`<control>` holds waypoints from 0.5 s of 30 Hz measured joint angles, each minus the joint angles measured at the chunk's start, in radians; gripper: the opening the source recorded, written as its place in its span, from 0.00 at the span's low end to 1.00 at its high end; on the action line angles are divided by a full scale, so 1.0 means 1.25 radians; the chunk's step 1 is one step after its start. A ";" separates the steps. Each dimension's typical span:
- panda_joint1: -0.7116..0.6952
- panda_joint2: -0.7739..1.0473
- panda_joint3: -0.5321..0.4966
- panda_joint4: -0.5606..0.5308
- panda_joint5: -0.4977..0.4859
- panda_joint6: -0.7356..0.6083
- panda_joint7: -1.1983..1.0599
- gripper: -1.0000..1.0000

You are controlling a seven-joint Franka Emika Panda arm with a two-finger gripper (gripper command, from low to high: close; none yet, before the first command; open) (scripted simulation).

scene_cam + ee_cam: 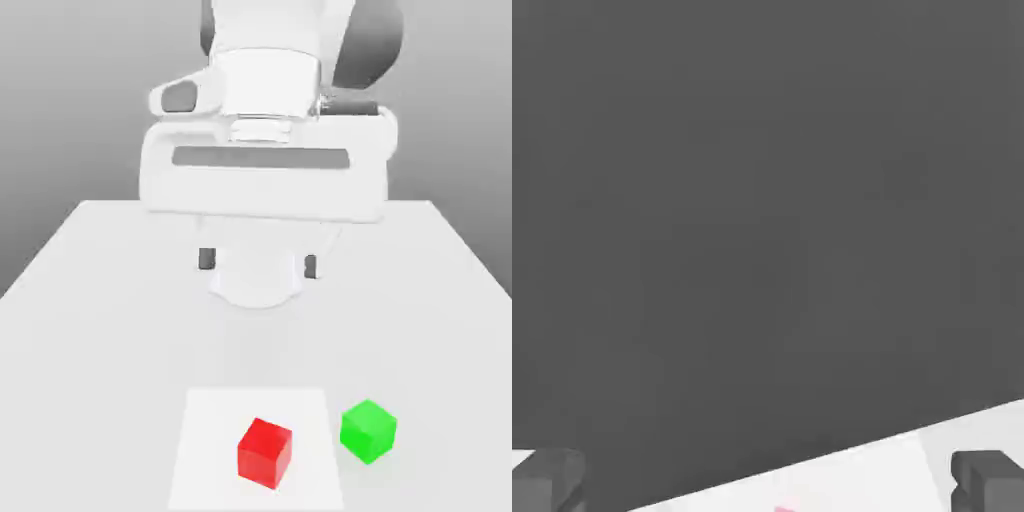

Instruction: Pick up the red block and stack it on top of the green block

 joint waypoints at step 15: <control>0.031 0.392 -0.033 -0.049 -0.040 0.240 0.147 0.00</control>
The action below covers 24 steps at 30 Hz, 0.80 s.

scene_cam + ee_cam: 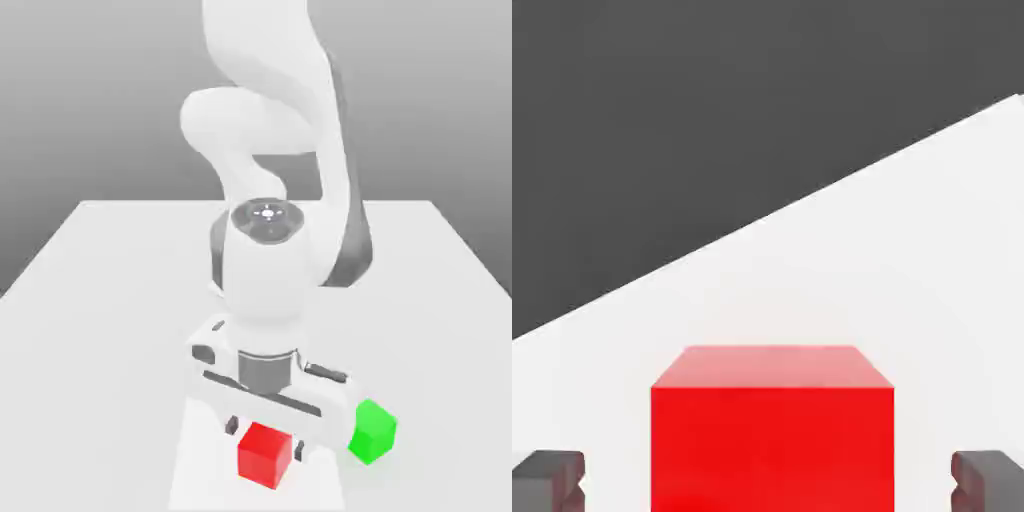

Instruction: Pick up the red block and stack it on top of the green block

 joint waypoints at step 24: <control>0.184 -0.129 0.081 -0.076 -0.006 -0.054 -0.039 1.00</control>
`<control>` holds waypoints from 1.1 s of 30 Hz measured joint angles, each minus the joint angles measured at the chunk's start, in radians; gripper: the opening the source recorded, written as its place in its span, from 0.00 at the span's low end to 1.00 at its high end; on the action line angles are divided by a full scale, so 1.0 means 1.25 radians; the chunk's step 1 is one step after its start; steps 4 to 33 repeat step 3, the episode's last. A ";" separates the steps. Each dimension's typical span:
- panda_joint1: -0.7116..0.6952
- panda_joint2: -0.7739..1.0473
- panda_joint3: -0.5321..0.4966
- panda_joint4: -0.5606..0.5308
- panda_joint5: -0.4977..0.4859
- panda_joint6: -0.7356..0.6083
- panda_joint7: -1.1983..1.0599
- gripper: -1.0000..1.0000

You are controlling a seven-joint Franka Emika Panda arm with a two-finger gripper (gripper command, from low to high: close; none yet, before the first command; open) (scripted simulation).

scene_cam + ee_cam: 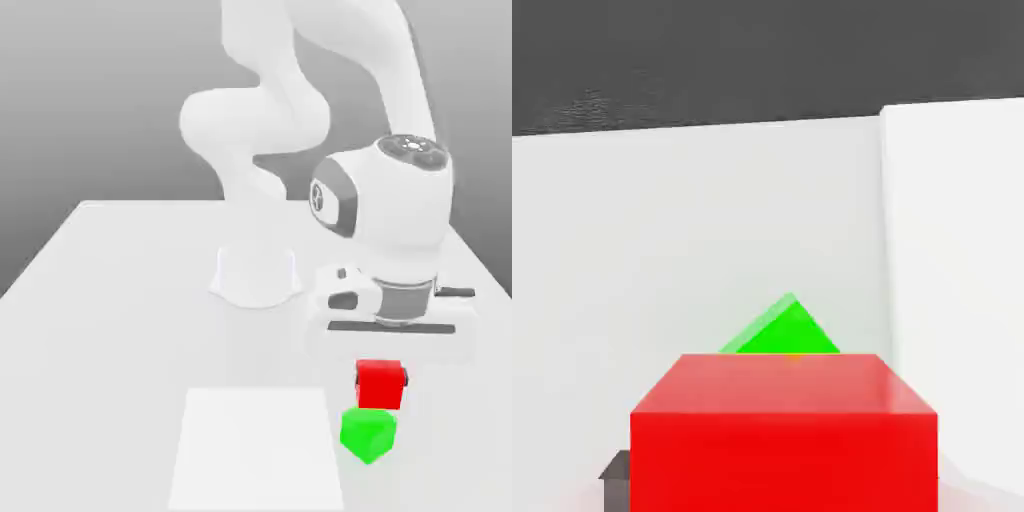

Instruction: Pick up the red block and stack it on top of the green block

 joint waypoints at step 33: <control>0.000 0.000 0.000 0.000 0.000 0.000 0.000 1.00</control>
